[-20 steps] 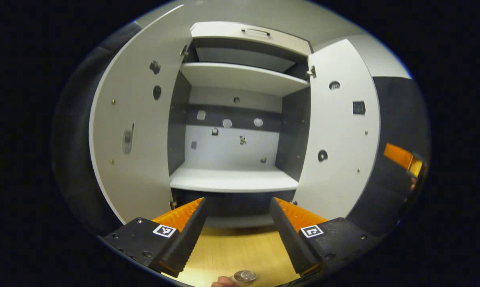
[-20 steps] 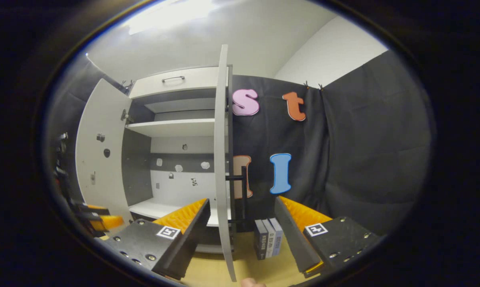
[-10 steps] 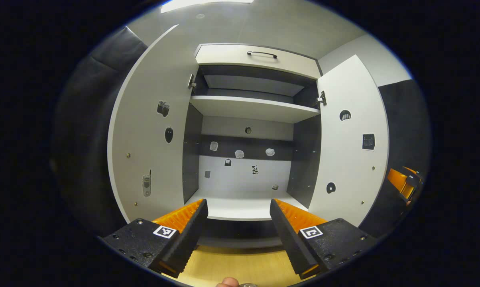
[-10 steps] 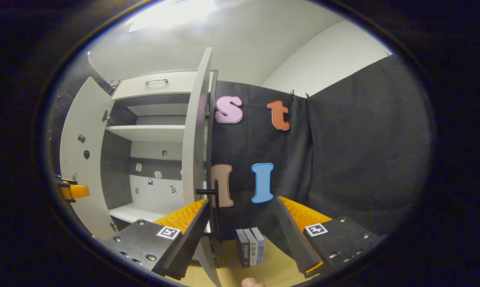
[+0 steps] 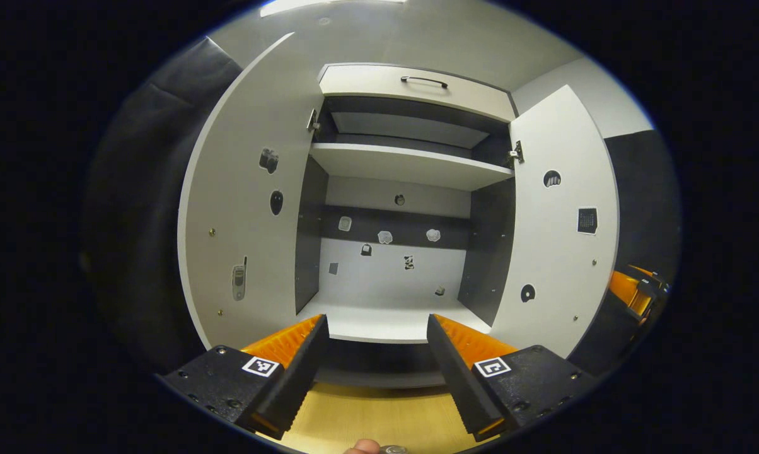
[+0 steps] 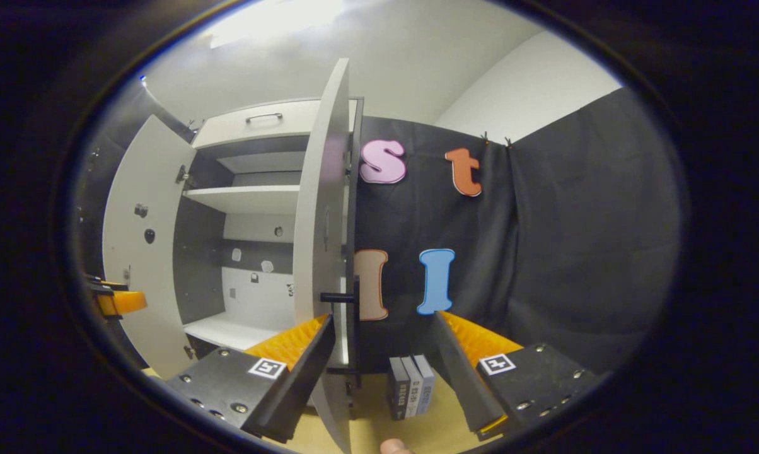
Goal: Grasp the bottle in the cabinet with the left hand and place it on the coaster, then close the right door with the right hand and the left door with the left hand.
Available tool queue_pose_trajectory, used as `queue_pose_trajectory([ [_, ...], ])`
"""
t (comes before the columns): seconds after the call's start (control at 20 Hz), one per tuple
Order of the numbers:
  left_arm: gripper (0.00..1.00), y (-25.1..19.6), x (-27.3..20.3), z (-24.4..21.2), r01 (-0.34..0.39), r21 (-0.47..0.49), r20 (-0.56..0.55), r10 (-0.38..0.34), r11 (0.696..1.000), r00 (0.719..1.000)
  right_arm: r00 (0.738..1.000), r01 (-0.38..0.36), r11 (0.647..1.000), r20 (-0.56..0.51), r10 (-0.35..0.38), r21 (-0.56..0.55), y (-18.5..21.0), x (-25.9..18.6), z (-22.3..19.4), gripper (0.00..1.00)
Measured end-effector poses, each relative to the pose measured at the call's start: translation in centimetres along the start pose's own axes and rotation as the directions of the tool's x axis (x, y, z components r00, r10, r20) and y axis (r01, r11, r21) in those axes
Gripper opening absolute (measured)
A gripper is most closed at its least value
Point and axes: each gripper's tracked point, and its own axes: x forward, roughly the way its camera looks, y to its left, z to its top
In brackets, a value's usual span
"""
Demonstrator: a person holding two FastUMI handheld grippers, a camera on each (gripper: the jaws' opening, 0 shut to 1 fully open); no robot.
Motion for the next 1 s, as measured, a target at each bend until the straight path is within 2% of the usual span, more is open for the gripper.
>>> queue_pose_trajectory([
  [0.15, 0.96, -0.2, -0.5, 0.1, -0.001, -0.004, 0.0, 0.001, 1.0, 1.0, 0.999, -0.045, 0.999, 0.0, 0.045, 0.003, 1.9, 0.0, 0.0, 0.95],
  [0.2, 0.93, -0.1, -0.8, 0.0, -0.004, -0.001, -0.003, 0.004, 1.0, 1.0, 0.998, -0.067, 0.998, -0.001, 0.067, 0.007, 2.8, 0.1, 0.0, 0.95],
  [0.3, 0.96, 0.2, -1.2, 0.2, -0.014, 0.008, -0.002, 0.014, 1.0, 1.0, 0.993, -0.114, 0.993, -0.002, 0.114, 0.02, 4.7, 0.2, -0.1, 0.95],
  [0.45, 0.96, 1.7, -0.7, 0.0, -0.041, 0.026, -0.005, 0.042, 0.999, 0.999, 0.985, -0.172, 0.985, -0.008, 0.172, 0.034, 7.7, 0.9, -0.2, 0.95],
  [0.5, 0.96, 2.1, -1.2, 0.4, -0.055, 0.031, -0.005, 0.055, 0.998, 0.998, 0.982, -0.186, 0.982, -0.012, 0.187, 0.036, 8.5, 1.1, -0.3, 0.92],
  [0.6, 0.96, 3.1, -1.8, 0.4, -0.081, 0.033, -0.005, 0.081, 0.996, 0.997, 0.978, -0.209, 0.977, -0.01, 0.21, 0.041, 9.9, 1.4, -0.2, 0.92],
  [0.65, 0.96, 3.6, -1.9, 0.0, -0.093, 0.03, -0.006, 0.093, 0.995, 0.996, 0.975, -0.219, 0.975, -0.013, 0.22, 0.044, 10.5, 1.7, -0.2, 0.95],
  [0.7, 0.96, 4.0, -2.1, 0.0, -0.104, 0.025, -0.005, 0.104, 0.994, 0.995, 0.973, -0.231, 0.972, -0.016, 0.232, 0.047, 11.1, 1.8, -0.3, 0.92],
  [0.75, 0.96, 4.4, -2.4, 0.0, -0.113, 0.018, -0.007, 0.113, 0.993, 0.994, 0.969, -0.243, 0.969, -0.02, 0.245, 0.051, 11.6, 2.1, -0.3, 0.95],
  [1.0, 0.96, 5.9, -2.8, -0.4, -0.148, -0.001, -0.015, 0.148, 0.989, 0.989, 0.939, -0.341, 0.938, -0.016, 0.342, 0.06, 15.4, 1.4, 0.0, 0.96],
])
